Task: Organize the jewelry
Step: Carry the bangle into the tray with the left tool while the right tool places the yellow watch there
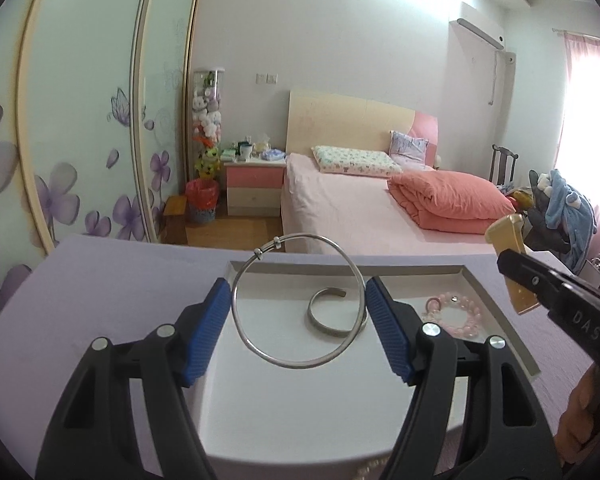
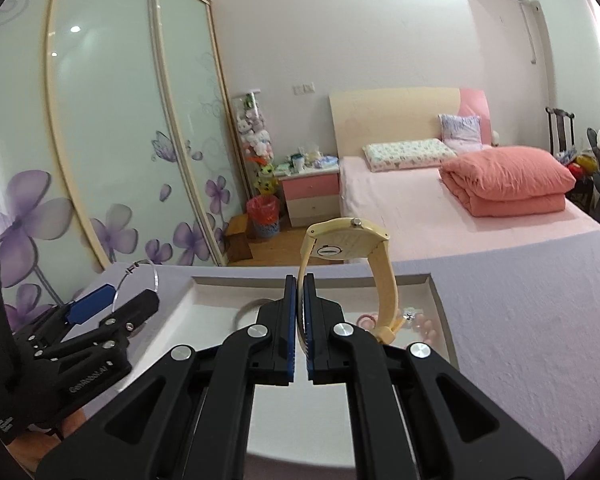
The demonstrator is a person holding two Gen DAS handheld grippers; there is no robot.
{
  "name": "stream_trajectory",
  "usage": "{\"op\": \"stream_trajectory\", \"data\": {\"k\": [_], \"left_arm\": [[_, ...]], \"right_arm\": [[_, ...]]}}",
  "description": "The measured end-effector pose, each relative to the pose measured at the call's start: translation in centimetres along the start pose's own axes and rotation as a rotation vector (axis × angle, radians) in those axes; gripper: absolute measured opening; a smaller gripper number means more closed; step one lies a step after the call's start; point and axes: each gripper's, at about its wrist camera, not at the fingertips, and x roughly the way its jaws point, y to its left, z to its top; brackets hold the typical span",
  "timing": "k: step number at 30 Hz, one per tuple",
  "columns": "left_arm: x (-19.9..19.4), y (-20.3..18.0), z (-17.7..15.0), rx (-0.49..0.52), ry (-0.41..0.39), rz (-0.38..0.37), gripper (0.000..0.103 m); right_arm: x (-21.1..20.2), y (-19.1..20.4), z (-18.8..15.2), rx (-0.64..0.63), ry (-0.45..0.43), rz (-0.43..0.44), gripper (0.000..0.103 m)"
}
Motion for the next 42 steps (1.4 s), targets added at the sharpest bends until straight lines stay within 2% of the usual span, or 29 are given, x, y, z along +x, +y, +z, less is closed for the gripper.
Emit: {"op": "stream_trajectory", "data": {"k": [10,21,24,27,30,33,42], "left_arm": [[4.0,0.3,-1.0,-0.011,0.052,0.006,0.068],[6.0,0.3,-1.8,-0.012,0.101,-0.003,0.068],[6.2,0.4,-1.9,-0.015,0.109,-0.003,0.068],[6.4,0.7,-1.7,-0.019,0.114,-0.003,0.068],[6.5,0.6,-1.7,-0.024,0.123,0.001,0.069],[6.4,0.8,-1.6,-0.024,0.118,0.001,0.069],[6.0,1.2,-1.5,-0.019,0.115,0.013,0.069]], "right_arm": [[3.9,-2.4,-1.1,0.036,0.081,-0.039,0.005],[5.3,-2.4,-1.7,0.053,0.126,-0.046,0.005],[5.5,-2.4,-1.6,0.056,0.134,-0.05,0.007],[5.7,-2.4,-1.6,0.061,0.14,-0.046,0.015],[5.5,-2.4,-1.6,0.056,0.131,-0.046,0.017],[5.4,-2.5,-1.4,0.058,0.121,-0.045,0.027],[4.9,-2.3,-1.1,0.05,0.105,-0.045,0.028]]}}
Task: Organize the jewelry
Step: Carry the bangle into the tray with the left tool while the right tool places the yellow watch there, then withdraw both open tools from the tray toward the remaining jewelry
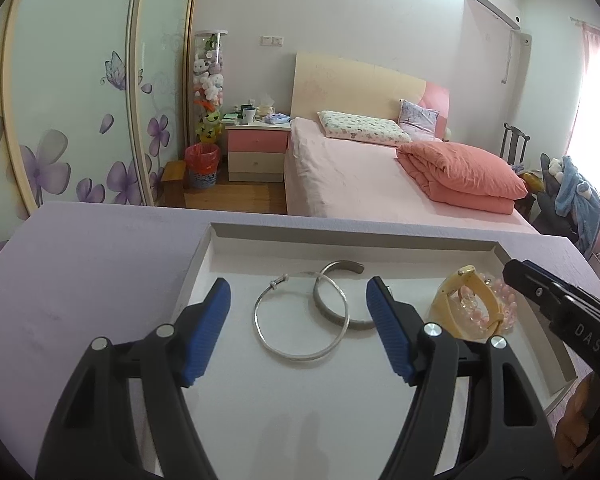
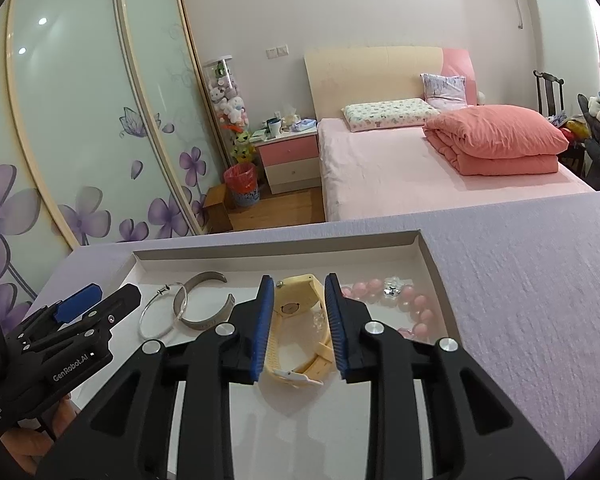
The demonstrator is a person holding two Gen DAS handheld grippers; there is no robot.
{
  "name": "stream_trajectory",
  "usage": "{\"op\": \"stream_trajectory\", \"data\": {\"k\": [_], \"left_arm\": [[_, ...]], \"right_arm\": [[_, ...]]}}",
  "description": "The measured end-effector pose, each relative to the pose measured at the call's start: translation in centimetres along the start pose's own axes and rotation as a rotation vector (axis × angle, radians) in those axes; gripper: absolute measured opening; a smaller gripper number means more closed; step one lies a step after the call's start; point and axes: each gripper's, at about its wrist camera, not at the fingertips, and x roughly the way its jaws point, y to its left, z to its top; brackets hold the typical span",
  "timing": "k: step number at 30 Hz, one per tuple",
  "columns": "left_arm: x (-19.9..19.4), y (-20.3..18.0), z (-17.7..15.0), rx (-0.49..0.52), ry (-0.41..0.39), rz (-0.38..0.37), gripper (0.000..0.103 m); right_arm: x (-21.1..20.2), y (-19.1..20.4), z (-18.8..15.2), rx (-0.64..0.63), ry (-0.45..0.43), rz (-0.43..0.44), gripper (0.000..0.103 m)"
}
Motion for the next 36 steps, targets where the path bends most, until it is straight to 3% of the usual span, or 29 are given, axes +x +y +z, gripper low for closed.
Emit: {"op": "stream_trajectory", "data": {"k": [17,24,32,36], "left_arm": [[-4.8,1.4,-1.1,-0.01,-0.03,0.027,0.069],[-8.2,2.2,-3.7,-0.014,-0.024,0.021,0.069],[-12.3,2.7,-7.0,-0.006,-0.016,-0.008,0.072],[-13.7,2.7,-8.5,-0.009,-0.008,-0.021,0.072]], "right_arm": [[-4.9,-0.5,-1.9,-0.018,-0.026,-0.003,0.028],[-7.6,-0.9,-4.9,-0.047,0.025,-0.004,0.028],[-10.7,-0.5,-9.2,-0.083,0.125,0.065,0.028],[-11.9,0.3,-10.5,-0.108,0.152,0.1,0.044]]}}
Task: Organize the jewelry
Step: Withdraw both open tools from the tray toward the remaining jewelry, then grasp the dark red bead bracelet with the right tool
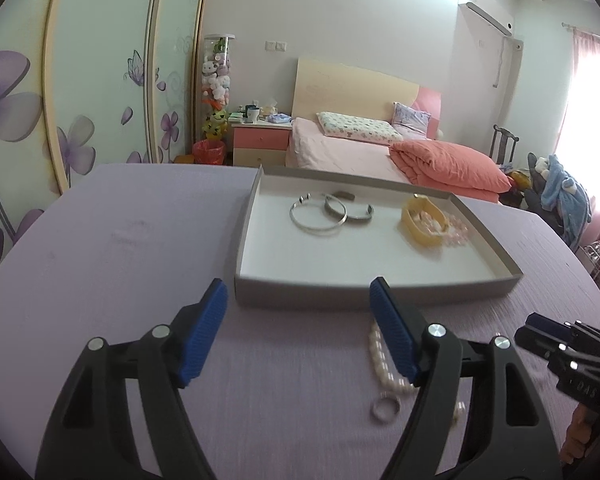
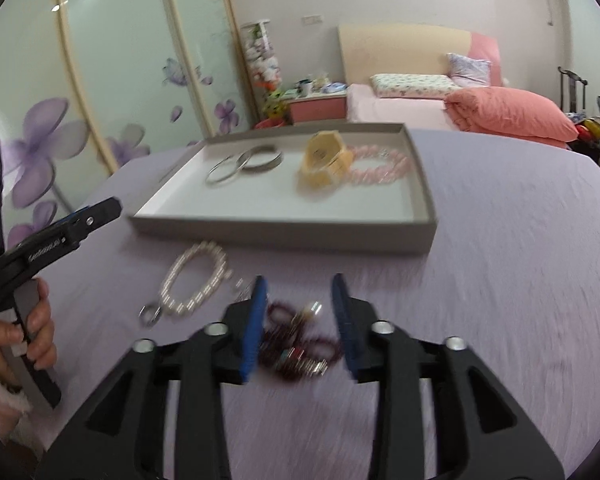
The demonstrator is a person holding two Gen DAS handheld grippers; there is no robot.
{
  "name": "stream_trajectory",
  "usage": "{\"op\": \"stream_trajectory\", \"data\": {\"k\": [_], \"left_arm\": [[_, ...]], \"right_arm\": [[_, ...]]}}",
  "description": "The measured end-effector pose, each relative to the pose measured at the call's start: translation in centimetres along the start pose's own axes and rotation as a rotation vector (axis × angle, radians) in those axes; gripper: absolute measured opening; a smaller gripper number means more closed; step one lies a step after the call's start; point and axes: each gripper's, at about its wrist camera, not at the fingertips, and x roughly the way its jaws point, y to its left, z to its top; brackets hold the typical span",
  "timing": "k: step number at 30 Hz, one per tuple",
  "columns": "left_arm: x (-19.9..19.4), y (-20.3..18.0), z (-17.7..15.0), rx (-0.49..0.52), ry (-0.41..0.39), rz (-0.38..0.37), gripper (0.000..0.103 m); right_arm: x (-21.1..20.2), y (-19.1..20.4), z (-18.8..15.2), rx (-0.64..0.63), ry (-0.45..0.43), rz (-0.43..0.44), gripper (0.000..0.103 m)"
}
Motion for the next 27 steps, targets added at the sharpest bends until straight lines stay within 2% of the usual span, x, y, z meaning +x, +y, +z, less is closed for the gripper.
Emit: {"op": "stream_trajectory", "data": {"k": [4,15,17,19,20,27], "left_arm": [[-0.7,0.3,-0.8,-0.003,0.008,0.008,0.072],[-1.2,0.7,-1.7,-0.013,0.025,0.01,0.072],[-1.1,0.6,-1.8,-0.014,0.028,0.008,0.072],[-1.0,0.6,-1.8,-0.018,0.033,0.004,0.072],[-0.9,0.6,-1.9,-0.02,0.035,0.002,0.072],[-0.8,0.3,-2.1,-0.019,0.044,-0.003,0.072]], "right_arm": [[0.1,0.9,-1.2,-0.026,0.043,0.004,0.044],[2.3,1.6,-1.9,-0.05,0.154,-0.062,0.044],[2.3,1.4,-1.9,-0.045,0.162,-0.071,0.037],[2.2,1.4,-2.0,-0.049,0.163,-0.064,0.017],[2.2,1.5,-2.1,-0.054,0.168,-0.057,0.013],[1.2,0.5,-2.4,-0.014,0.146,-0.06,0.009]]}}
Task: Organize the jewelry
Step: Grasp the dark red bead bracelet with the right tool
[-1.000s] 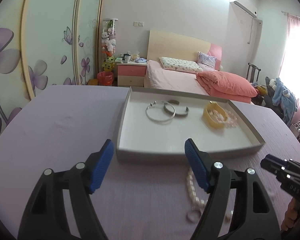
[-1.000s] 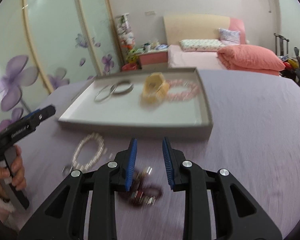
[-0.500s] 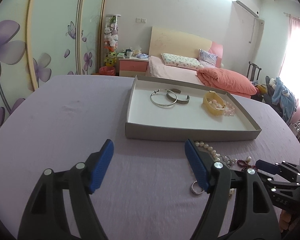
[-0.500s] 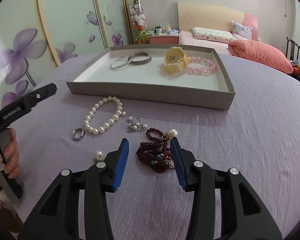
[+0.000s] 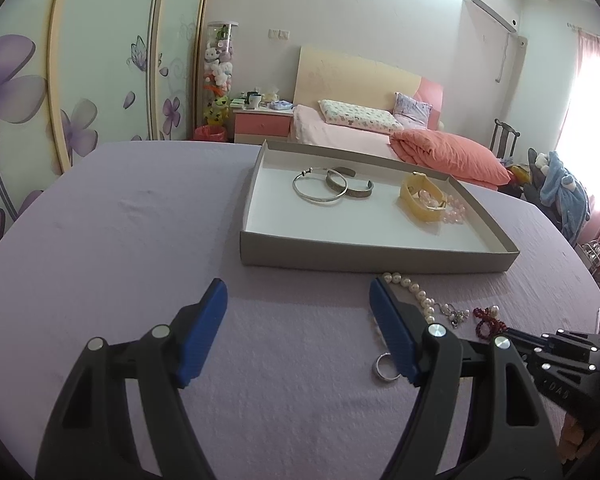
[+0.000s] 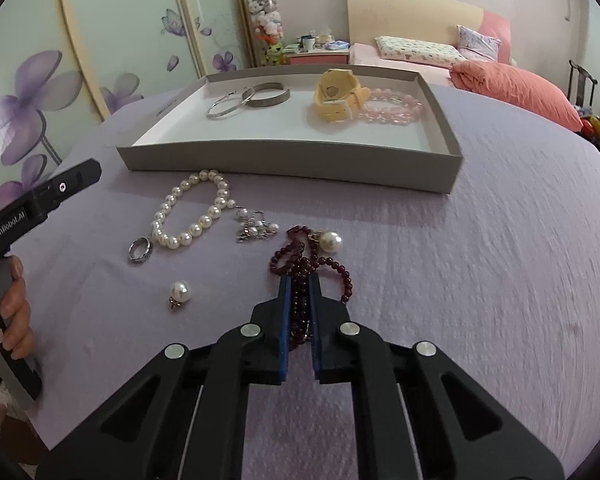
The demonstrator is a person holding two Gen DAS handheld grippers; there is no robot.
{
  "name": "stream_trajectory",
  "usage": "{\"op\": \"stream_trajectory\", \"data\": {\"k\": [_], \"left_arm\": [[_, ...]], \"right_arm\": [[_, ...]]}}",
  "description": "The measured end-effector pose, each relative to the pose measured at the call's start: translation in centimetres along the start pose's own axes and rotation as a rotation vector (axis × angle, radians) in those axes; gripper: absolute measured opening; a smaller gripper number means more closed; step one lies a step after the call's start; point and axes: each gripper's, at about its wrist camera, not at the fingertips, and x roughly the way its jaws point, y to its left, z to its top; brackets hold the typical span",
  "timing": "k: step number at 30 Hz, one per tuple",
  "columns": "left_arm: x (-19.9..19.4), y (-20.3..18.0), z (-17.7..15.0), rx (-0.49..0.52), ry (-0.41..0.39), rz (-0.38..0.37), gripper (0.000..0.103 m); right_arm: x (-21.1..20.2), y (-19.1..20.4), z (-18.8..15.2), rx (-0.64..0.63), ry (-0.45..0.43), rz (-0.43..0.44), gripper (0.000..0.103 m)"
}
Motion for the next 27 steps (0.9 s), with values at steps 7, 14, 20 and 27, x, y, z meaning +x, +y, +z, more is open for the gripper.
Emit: {"op": "stream_trajectory", "data": {"k": [7,14,20,27], "left_arm": [[0.0,0.0,-0.1,0.003,0.002,-0.001,0.072],[0.1,-0.6,-0.4,0.015,0.009,-0.01,0.072],[0.1,-1.3,-0.6,0.027,0.024,-0.029,0.072],[0.2,-2.3,-1.5,0.048,0.064,-0.074,0.073]], "right_arm": [[-1.5,-2.6,-0.2,0.07,-0.044,-0.039,0.009],[-2.0,-5.3,0.0,0.147,-0.053,-0.119,0.009],[-1.7,-6.7,-0.2,0.184,-0.04,-0.128,0.009],[-0.8,-6.5,-0.3,0.182,-0.012,-0.131,0.009]]}}
